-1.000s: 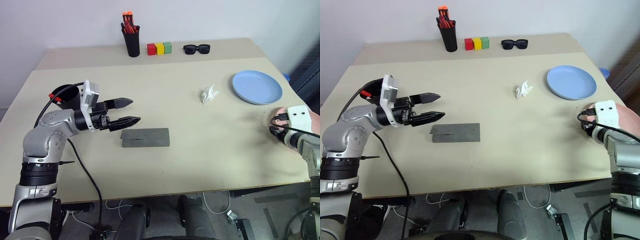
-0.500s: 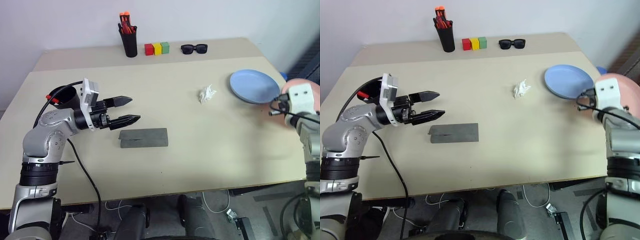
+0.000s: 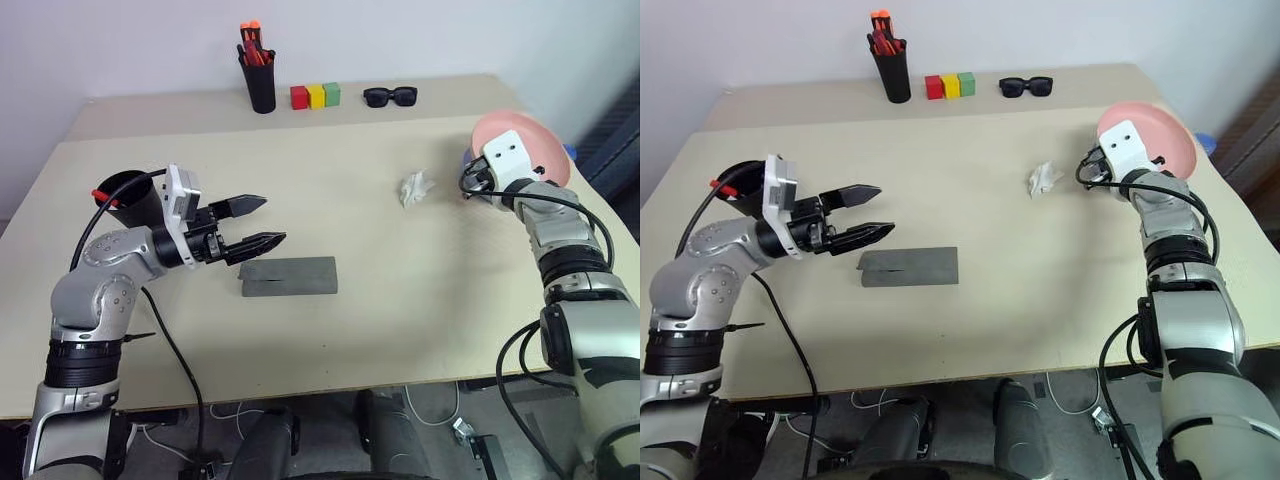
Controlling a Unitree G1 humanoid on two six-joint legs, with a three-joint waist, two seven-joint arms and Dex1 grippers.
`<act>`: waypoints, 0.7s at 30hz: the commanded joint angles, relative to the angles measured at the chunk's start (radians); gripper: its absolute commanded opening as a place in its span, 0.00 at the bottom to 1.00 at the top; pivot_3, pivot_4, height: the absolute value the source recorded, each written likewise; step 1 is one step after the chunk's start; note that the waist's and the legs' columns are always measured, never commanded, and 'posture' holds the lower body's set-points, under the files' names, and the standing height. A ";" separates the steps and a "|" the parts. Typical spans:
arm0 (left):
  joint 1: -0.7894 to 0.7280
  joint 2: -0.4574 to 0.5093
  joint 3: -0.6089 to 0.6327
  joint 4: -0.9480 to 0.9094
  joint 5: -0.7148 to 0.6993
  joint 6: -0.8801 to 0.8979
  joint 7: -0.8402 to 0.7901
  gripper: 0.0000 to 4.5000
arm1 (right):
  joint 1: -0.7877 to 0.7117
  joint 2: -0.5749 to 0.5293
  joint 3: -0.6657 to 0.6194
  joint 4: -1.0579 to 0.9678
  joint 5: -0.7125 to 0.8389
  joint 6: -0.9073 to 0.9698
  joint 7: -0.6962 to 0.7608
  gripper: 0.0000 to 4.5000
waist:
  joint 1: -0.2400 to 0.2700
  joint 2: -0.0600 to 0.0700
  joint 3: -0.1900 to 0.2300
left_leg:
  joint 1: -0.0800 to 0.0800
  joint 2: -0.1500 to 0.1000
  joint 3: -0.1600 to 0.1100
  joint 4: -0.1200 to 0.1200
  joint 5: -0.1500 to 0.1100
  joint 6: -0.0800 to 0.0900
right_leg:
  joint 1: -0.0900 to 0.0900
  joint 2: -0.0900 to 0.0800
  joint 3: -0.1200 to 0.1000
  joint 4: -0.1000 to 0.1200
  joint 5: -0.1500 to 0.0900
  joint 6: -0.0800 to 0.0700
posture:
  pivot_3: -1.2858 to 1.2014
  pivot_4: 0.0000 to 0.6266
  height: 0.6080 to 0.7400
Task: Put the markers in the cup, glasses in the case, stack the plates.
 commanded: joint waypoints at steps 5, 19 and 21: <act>0.046 0.017 0.054 -0.078 -0.041 0.002 0.036 1.00 | -0.090 0.007 -0.047 0.059 0.012 -0.073 -0.034 0.89 | -0.020 0.000 0.000 | 0.001 0.000 0.000 0.000 0.000 0.000 | 0.000 0.000 0.000 0.001 0.000 0.000 | 0.52 0.24 1.00; 0.007 0.000 0.036 -0.082 -0.057 0.008 0.074 1.00 | -0.045 0.229 -0.143 -0.013 0.135 -0.020 0.006 0.99 | -0.029 0.000 0.000 | 0.001 0.000 -0.001 0.000 0.000 0.000 | 0.000 0.000 0.000 0.001 0.000 0.000 | 0.52 0.24 1.00; 0.009 0.003 0.041 -0.088 -0.063 0.012 0.079 1.00 | -0.029 0.245 -0.113 -0.012 0.102 -0.028 -0.017 0.99 | -0.029 0.000 0.000 | 0.001 0.000 -0.001 -0.001 0.000 0.000 | 0.000 0.000 0.000 0.001 0.000 0.000 | 0.52 0.24 1.00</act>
